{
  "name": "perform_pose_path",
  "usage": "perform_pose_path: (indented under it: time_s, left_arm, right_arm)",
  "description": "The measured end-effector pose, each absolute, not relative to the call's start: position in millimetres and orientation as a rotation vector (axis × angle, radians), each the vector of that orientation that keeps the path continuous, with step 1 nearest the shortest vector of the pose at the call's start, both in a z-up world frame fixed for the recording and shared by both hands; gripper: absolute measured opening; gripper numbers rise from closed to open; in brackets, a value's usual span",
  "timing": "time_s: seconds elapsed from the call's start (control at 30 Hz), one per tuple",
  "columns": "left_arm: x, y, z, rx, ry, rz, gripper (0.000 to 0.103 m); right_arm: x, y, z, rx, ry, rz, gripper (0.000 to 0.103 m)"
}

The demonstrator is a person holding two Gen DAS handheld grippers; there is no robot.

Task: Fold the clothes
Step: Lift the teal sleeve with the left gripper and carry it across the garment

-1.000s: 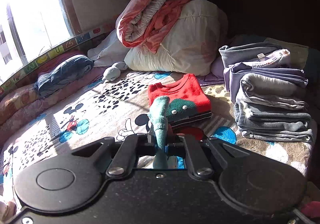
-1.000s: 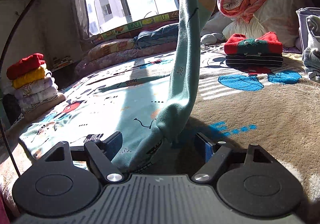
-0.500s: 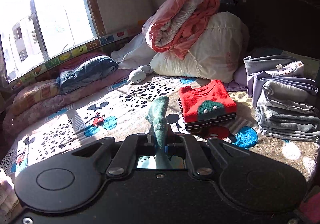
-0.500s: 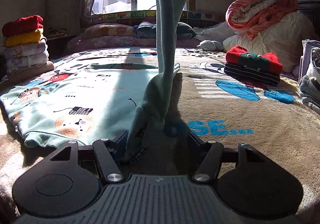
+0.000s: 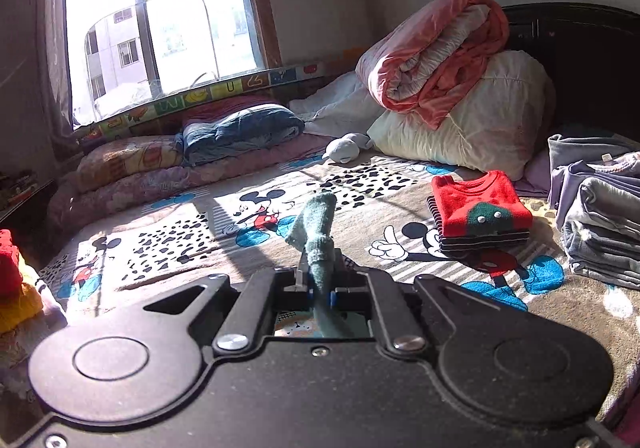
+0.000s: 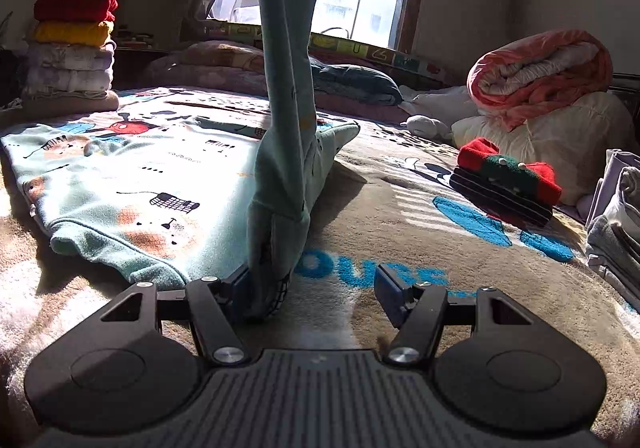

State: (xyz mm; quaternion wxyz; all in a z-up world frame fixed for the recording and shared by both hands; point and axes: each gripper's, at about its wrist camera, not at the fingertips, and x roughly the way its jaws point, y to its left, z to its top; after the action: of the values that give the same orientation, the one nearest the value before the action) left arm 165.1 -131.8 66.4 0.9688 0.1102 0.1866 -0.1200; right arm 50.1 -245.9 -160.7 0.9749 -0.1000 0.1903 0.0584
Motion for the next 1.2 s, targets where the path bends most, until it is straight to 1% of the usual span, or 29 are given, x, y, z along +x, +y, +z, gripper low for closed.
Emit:
perform_pose_path:
  time_s: [0.3, 0.5, 0.63, 0.83, 1.07, 1.2]
  left_arm:
    - [169.6, -70.5, 40.1, 0.153, 0.407, -0.128, 0.004]
    - [156.1, -30.6, 13.3, 0.087, 0.426, -0.07, 0.004]
    - [161.0, -10.2, -4.6, 0.073, 0.45, -0.047, 0.004]
    - [169.6, 8.5, -22.9, 0.042, 0.467, -0.028, 0.004]
    - [182.0, 23.5, -63.7, 0.029, 0.531, -0.01, 0.004]
    - [181.8, 35.2, -71.1, -0.037, 0.527, -0.01, 0.004]
  right_arm:
    - [42.7, -233.9, -161.4, -0.298, 0.347, 0.122, 0.064]
    - [39.5, -233.0, -161.0, -0.32, 0.339, 0.127, 0.064]
    - [36.6, -228.5, -160.6, -0.351, 0.322, 0.132, 0.064]
    - [33.8, -222.9, -160.1, -0.389, 0.308, 0.144, 0.064]
    - [27.0, -218.8, -157.8, -0.431, 0.286, 0.185, 0.062]
    - [17.1, -212.6, -151.8, -0.482, 0.266, 0.262, 0.063]
